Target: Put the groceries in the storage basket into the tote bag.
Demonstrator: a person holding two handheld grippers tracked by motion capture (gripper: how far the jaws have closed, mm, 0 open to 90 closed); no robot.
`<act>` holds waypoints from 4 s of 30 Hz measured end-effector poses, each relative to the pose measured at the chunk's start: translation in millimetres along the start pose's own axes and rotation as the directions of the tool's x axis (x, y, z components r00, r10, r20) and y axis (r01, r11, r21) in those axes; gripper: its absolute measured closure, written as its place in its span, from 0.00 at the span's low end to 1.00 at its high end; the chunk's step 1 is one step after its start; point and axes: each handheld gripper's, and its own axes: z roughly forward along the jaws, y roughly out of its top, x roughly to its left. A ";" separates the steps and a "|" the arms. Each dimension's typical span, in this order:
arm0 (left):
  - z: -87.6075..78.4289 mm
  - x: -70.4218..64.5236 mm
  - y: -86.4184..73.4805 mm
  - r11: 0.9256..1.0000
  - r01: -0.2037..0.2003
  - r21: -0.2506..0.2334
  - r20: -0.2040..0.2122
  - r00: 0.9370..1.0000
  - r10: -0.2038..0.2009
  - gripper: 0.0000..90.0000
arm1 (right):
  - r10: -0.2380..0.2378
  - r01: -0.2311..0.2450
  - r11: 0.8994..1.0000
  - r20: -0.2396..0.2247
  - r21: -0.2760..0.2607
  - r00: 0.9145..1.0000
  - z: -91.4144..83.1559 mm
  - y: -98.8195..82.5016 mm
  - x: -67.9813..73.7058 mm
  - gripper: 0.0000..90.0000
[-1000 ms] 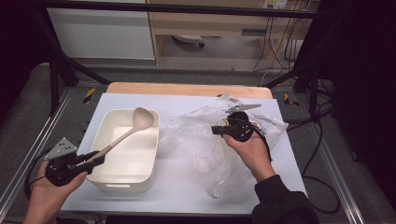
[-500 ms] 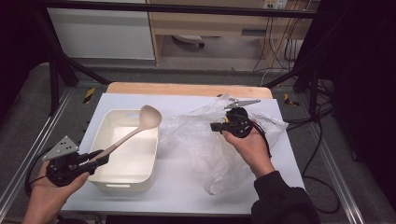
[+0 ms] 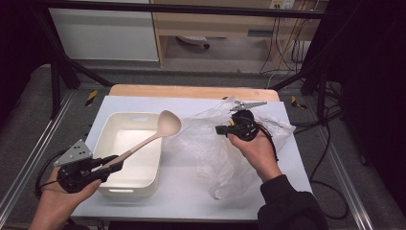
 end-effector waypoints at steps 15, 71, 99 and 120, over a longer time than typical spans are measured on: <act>21.4 -16.7 4.9 0.997 -0.050 0.059 0.078 0.996 0.045 0.76 | 0.000 0.000 1.000 0.003 -0.004 1.000 -2.0 0.2 -1.4 1.00; 141.4 -103.1 38.8 0.980 -0.164 0.116 0.162 0.976 0.144 0.76 | -0.009 0.009 1.000 -0.006 0.008 1.000 -15.6 -15.2 -4.8 1.00; 206.1 -123.2 47.0 0.983 -0.157 0.096 0.206 0.969 0.135 0.76 | -0.010 0.011 0.999 -0.033 0.034 0.999 -19.4 -40.2 -5.4 1.00; 259.5 -110.6 44.9 0.984 -0.161 0.082 0.231 0.963 0.139 0.76 | -0.023 0.025 0.999 -0.041 0.047 0.999 -21.7 -50.5 -4.1 1.00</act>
